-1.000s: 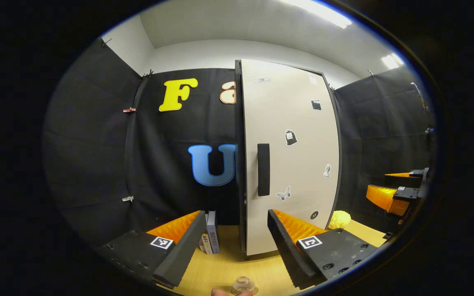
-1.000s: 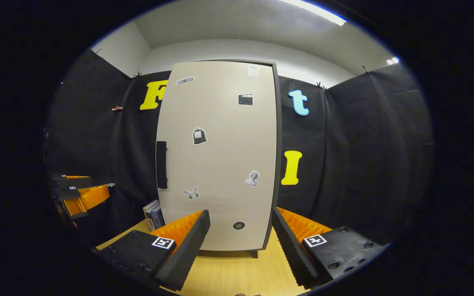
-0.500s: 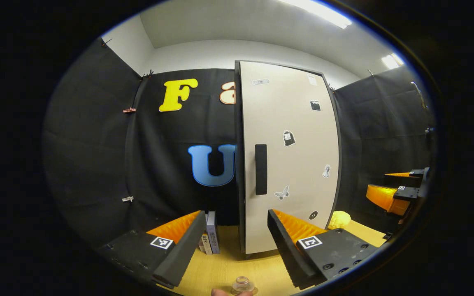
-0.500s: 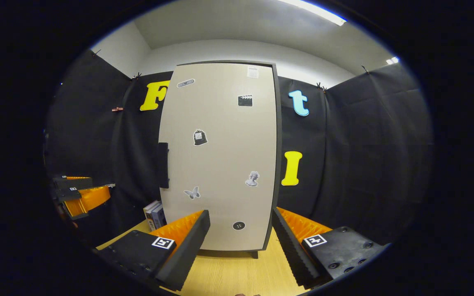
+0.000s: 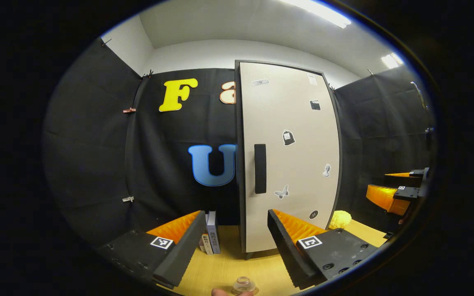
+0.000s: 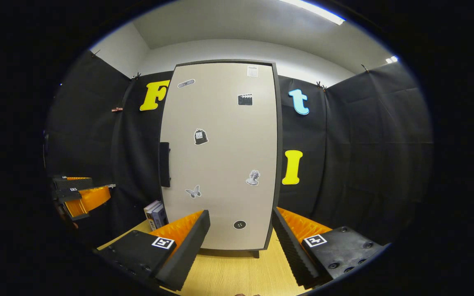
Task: Open the cabinet door with the right hand, grasp the bottle in the cabinet with the left hand and place it on the coaster, then close the cabinet door with the right hand.
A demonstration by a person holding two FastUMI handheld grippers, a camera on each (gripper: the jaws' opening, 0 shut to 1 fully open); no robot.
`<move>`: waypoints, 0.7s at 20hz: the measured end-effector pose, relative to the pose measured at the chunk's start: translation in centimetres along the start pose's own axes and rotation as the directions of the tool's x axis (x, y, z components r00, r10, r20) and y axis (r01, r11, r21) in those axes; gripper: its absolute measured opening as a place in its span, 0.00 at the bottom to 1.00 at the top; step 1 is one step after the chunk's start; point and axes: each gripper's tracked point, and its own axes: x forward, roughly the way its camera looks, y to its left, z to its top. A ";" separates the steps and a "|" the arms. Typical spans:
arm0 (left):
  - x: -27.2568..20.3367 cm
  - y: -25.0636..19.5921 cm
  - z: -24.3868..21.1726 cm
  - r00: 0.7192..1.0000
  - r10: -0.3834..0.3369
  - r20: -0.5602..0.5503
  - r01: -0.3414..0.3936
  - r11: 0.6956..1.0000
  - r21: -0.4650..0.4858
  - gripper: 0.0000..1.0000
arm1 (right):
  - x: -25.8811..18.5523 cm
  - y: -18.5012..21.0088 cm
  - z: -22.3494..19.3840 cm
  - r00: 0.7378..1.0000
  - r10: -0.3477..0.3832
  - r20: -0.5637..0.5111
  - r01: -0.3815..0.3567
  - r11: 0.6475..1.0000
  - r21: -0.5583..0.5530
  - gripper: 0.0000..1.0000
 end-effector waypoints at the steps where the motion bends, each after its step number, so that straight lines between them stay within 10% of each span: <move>1: 0.0 0.0 0.0 1.000 -0.001 0.000 0.001 1.000 0.000 0.94 | -0.1 0.0 0.0 1.000 0.000 -0.001 0.000 1.000 0.001 0.98; 14: 0.2 -0.1 0.1 1.000 0.002 0.002 -0.002 1.000 0.005 0.95 | -0.2 0.0 0.0 1.000 0.000 -0.001 0.000 1.000 0.005 0.98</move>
